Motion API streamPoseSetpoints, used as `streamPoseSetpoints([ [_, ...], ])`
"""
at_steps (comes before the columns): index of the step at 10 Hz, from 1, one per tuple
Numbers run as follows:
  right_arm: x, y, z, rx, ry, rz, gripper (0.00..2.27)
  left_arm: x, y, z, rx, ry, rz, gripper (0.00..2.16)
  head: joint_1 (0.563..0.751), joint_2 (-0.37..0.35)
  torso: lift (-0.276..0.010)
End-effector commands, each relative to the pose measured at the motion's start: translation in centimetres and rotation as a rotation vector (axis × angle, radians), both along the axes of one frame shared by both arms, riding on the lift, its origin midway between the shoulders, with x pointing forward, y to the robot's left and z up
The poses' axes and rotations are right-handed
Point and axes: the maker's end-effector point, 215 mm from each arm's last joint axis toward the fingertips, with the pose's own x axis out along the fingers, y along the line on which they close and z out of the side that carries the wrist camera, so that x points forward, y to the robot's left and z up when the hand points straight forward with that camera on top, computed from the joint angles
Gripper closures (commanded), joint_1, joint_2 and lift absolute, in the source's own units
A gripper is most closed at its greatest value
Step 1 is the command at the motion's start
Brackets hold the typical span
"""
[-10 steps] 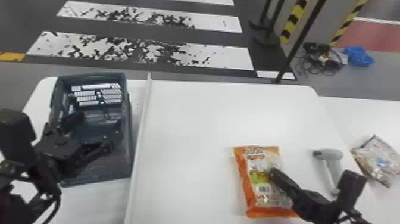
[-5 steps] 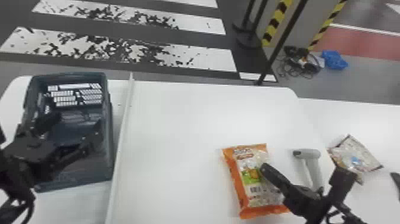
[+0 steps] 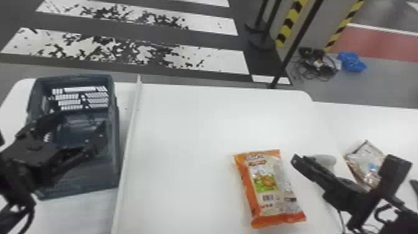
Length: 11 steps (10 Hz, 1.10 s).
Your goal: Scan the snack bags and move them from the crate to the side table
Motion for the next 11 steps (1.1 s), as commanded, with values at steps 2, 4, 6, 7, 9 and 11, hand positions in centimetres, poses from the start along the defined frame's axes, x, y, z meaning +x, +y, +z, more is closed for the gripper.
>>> streamPoseSetpoints([
  [2, 0.1, -6.2, -1.2, -0.097, 0.017, -0.025, 0.05, 0.4, 0.1, 0.1, 0.008, -0.004, -0.007, 0.07, 0.695, -0.263, -0.087],
  [4, -0.3, -10.0, -3.6, -0.147, 0.031, -0.074, 0.06, 1.0, 0.2, -0.5, 0.009, 0.002, -0.005, 0.07, 0.695, -0.330, -0.087],
  [6, -0.2, -13.1, -5.2, -0.209, 0.037, -0.101, 0.06, 1.3, 0.4, -0.9, 0.010, 0.009, -0.001, 0.07, 0.695, -0.350, -0.087],
  [7, 0.0, -14.3, -5.6, -0.247, 0.023, -0.100, 0.06, 1.3, 0.4, -0.9, 0.008, 0.007, 0.004, 0.07, 0.695, -0.350, -0.087],
  [9, -0.1, -15.1, -6.4, -0.280, 0.016, -0.089, 0.06, 1.4, 0.6, -0.7, 0.005, 0.002, 0.025, 0.07, 0.695, -0.350, -0.087],
  [11, -0.4, -15.0, -7.8, -0.281, 0.023, -0.077, 0.06, 0.9, 0.3, -0.4, -0.001, -0.016, 0.023, 0.07, 0.695, -0.350, -0.087],
])
